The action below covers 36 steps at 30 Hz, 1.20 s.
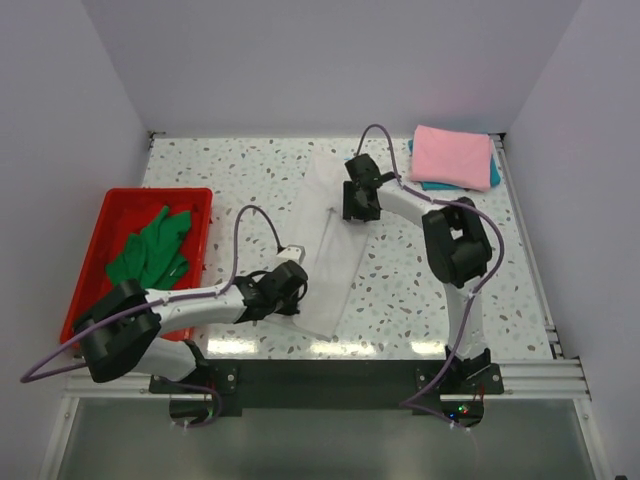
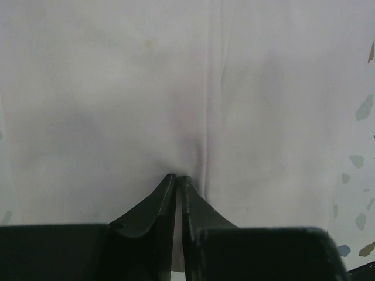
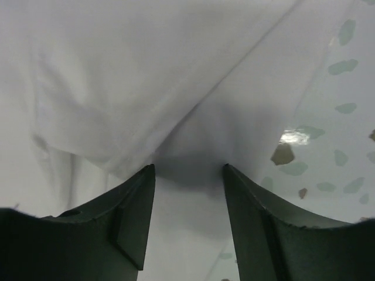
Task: Fold and stack the t-shirts
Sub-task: Fold the tshirt
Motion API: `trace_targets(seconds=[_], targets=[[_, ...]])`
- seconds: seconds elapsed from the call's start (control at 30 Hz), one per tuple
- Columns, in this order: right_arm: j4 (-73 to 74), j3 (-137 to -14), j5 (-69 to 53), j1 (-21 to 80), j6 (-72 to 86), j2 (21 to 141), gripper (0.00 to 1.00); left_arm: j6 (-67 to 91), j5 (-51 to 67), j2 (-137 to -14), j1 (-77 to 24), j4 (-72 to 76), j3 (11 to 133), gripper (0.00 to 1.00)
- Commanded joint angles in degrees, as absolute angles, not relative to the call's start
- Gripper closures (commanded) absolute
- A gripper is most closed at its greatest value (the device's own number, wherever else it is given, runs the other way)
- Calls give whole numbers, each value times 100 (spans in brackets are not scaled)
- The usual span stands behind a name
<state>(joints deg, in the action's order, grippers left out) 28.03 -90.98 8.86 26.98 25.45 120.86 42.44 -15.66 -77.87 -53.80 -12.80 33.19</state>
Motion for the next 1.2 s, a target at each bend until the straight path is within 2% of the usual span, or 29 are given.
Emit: trace_targets(seconds=[0.0,0.27,0.37,0.47,0.67,0.87,0.97,1.03,1.17], targets=[[2697,-9499,957,2637,2602,12513,48,4552,-1600,-8050,-5519,-994,3419,87],[3137,-11125,941,2444,2119,13754,52,4737,-1520,-8850,-5642,-949,4007,88],[3339,-11872,818,2408,1890,14158,50,4720,-1582,-8956,-5643,-1081,4280,85],[3454,-12243,782,2408,1714,14081,42,4667,-1626,-8772,-5634,-1090,4394,79],[3524,-11919,774,2408,1634,13220,26,4553,-1775,-8280,-5616,-1344,4641,64],[3314,-10225,572,2426,2108,11560,25,4711,-2030,-7402,-5467,-1696,4299,61],[2980,-8854,483,2557,2416,10628,29,4807,-2074,-7032,-5405,-1723,3947,61],[2665,-7721,431,2759,2714,9866,35,4851,-2057,-6882,-5379,-1757,3745,62],[2093,-5918,702,3382,3242,8686,37,4939,-2074,-6680,-5379,-1828,3411,63]])
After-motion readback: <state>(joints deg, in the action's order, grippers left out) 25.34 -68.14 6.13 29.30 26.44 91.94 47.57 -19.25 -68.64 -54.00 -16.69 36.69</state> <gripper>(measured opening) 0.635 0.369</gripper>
